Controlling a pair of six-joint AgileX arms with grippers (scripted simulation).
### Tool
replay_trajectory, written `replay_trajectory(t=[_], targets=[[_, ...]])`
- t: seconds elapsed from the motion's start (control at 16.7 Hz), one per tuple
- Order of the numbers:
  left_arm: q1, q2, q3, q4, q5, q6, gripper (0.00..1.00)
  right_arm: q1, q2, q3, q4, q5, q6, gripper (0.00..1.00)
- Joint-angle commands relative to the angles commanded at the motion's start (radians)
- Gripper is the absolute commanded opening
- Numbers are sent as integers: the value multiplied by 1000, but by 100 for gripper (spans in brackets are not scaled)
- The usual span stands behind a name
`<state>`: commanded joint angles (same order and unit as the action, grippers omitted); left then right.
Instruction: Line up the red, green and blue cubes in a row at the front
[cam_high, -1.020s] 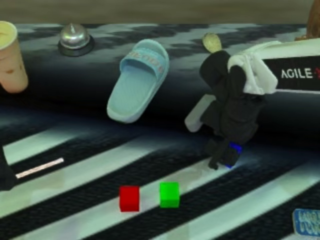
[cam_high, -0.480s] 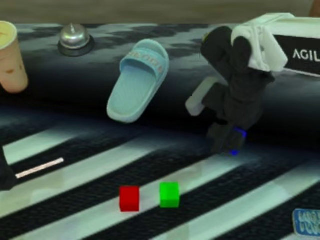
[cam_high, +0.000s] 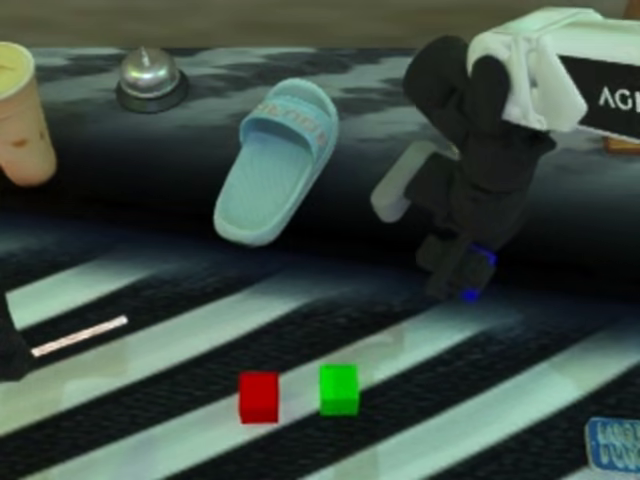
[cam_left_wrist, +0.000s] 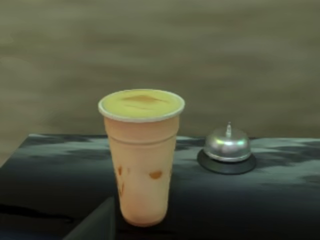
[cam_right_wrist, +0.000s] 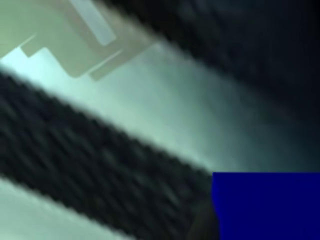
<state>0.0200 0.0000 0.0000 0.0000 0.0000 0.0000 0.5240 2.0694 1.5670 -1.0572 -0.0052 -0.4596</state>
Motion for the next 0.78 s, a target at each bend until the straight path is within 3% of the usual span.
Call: replay_trajectory(t=[0.6,0.78], targets=[[0,0,0,0,0,0,100,172,-232,-248,14,-6,-356,0],[0,0,0,0,0,0,100,193,-260,-276,17,-6,-395,0]])
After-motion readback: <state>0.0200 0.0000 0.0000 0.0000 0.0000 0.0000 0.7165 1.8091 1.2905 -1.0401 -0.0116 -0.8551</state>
